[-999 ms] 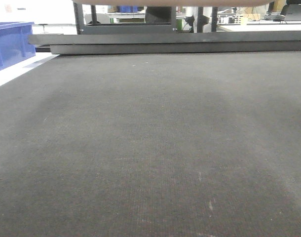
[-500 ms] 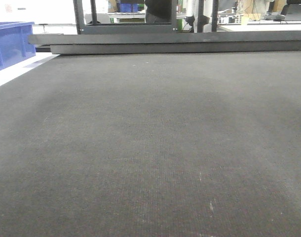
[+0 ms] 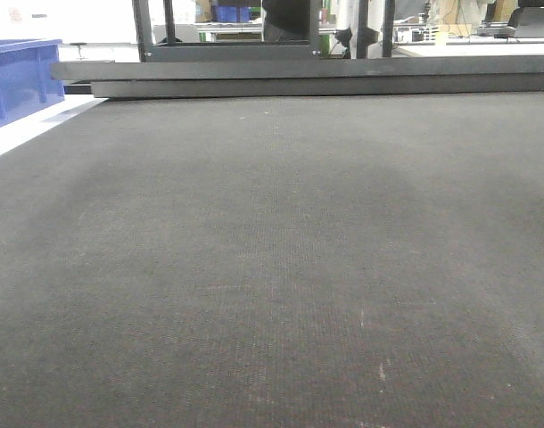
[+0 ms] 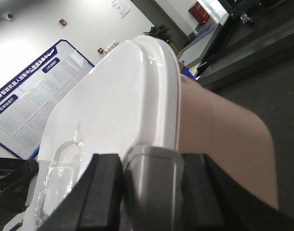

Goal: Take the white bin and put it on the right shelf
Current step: 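Lift the pink bin off the table with both grippers, then hold the bin with both grippers while driving to the blue-bin shelving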

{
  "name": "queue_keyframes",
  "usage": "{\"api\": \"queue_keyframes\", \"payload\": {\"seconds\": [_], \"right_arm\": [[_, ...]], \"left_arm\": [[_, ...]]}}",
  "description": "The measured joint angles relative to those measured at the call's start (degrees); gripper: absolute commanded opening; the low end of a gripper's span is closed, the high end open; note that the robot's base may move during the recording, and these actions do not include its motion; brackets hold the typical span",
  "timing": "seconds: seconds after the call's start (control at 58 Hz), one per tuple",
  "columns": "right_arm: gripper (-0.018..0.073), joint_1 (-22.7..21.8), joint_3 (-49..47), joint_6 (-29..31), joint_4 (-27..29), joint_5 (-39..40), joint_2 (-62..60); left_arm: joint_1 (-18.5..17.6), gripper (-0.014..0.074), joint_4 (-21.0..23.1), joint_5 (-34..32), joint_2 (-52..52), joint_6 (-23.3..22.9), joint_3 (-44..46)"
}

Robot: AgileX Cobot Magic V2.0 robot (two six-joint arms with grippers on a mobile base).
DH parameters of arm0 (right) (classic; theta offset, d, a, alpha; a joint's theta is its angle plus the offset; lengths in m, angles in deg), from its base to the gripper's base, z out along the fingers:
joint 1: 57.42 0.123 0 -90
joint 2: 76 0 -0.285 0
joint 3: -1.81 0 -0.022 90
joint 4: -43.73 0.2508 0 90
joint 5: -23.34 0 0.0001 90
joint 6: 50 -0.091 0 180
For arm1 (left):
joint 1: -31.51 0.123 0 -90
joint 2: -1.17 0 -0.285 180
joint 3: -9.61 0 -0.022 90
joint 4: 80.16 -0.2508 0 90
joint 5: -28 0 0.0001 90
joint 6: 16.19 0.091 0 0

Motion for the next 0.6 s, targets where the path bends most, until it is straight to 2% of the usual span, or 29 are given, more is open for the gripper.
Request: {"api": "queue_keyframes", "payload": {"seconds": [0.603], "right_arm": [[0.0062, 0.0, 0.0, 0.0, 0.0, 0.1, 0.0]], "left_arm": [[0.0, -0.0126, 0.0, 0.0, 0.0, 0.0, 0.0]]}}
